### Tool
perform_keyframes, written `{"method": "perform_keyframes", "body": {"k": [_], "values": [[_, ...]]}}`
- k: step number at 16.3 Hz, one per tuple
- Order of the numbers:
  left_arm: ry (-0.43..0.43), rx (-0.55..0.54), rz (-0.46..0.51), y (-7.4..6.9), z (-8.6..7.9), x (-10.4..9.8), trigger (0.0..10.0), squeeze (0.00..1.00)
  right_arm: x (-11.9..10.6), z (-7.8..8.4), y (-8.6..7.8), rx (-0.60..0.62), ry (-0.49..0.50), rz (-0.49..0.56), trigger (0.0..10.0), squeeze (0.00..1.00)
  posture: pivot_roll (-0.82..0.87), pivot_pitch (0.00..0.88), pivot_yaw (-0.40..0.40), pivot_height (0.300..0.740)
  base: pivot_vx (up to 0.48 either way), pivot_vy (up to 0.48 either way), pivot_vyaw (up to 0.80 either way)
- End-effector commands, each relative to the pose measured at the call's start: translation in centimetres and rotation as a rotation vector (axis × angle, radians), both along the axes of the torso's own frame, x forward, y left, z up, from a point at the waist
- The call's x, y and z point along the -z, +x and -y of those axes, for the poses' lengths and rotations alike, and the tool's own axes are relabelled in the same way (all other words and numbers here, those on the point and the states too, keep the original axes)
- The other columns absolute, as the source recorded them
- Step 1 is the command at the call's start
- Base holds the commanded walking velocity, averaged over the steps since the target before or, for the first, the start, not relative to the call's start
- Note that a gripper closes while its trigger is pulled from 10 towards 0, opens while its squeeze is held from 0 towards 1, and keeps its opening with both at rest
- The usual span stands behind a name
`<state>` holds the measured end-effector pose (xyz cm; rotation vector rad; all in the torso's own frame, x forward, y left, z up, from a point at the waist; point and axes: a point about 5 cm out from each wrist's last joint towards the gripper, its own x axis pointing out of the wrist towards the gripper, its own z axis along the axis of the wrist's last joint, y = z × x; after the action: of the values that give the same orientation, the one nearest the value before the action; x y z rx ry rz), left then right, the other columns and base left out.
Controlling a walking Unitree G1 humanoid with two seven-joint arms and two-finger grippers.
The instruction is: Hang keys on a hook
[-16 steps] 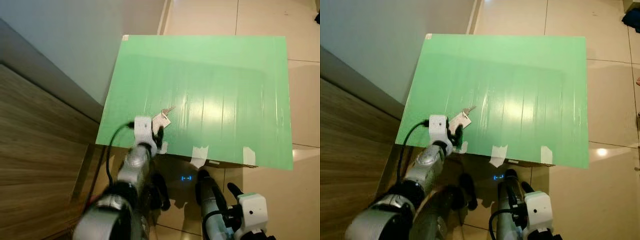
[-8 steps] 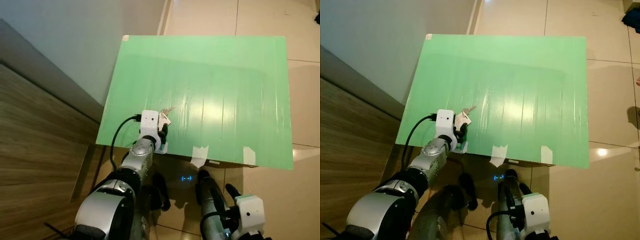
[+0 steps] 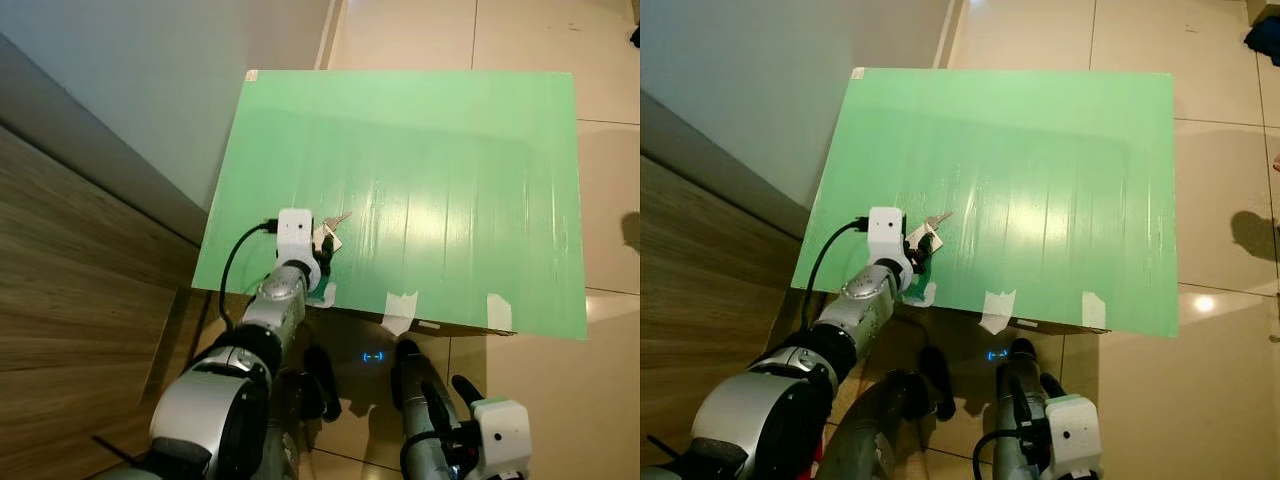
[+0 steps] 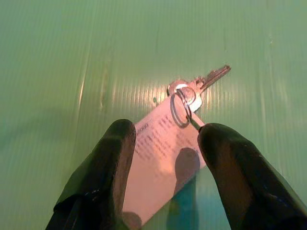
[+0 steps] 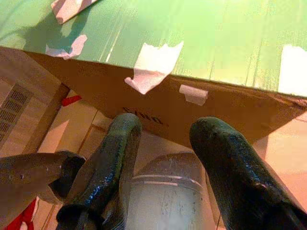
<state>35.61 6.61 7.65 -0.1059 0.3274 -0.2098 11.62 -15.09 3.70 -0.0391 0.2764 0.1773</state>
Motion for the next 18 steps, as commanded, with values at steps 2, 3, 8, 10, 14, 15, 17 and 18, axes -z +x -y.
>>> {"method": "perform_keyframes", "body": {"k": [2,3,8,10,14,15,17,18], "values": [[0.024,-0.020,-0.056,-0.3,-0.7,1.0,10.0,0.00,0.2,-0.3,-1.0,-0.002,0.000,-0.029,10.0,0.00,-0.46,0.388,0.199,0.727,0.000,0.000,0.00],[0.022,-0.020,-0.058,-0.3,-0.6,1.0,10.0,0.00,0.1,-0.4,-1.0,0.001,0.001,-0.029,10.0,0.00,-0.46,0.392,0.201,0.727,0.000,0.000,0.00],[0.006,-0.005,-0.083,-0.7,0.2,1.3,10.0,0.00,0.1,-0.5,-1.5,0.012,0.001,-0.037,10.0,0.00,-0.47,0.411,0.207,0.727,0.000,0.000,0.00],[0.003,-0.002,-0.088,-0.8,0.4,1.4,10.0,0.00,0.0,-0.6,-1.7,0.013,0.001,-0.040,10.0,0.00,-0.47,0.417,0.206,0.727,0.000,0.000,0.00],[0.000,-0.002,-0.097,-0.8,0.5,1.5,10.0,0.00,-0.2,-0.5,-1.9,0.013,-0.003,-0.045,10.0,0.00,-0.48,0.424,0.201,0.727,0.000,0.000,0.00],[-0.004,-0.007,-0.098,-0.8,0.5,1.4,10.0,0.00,-0.2,-0.4,-2.0,0.013,-0.004,-0.047,10.0,0.00,-0.48,0.426,0.200,0.727,0.000,0.000,0.00],[-0.012,-0.017,-0.098,-0.7,0.5,1.3,10.0,0.00,-0.3,-0.5,-2.2,0.014,-0.005,-0.050,10.0,0.00,-0.49,0.430,0.199,0.727,0.000,0.000,0.00],[-0.007,-0.019,-0.094,-0.7,0.4,1.3,10.0,0.00,-0.3,-0.5,-2.4,0.015,-0.005,-0.052,10.0,0.00,-0.49,0.433,0.200,0.727,0.000,0.000,0.00]]}}
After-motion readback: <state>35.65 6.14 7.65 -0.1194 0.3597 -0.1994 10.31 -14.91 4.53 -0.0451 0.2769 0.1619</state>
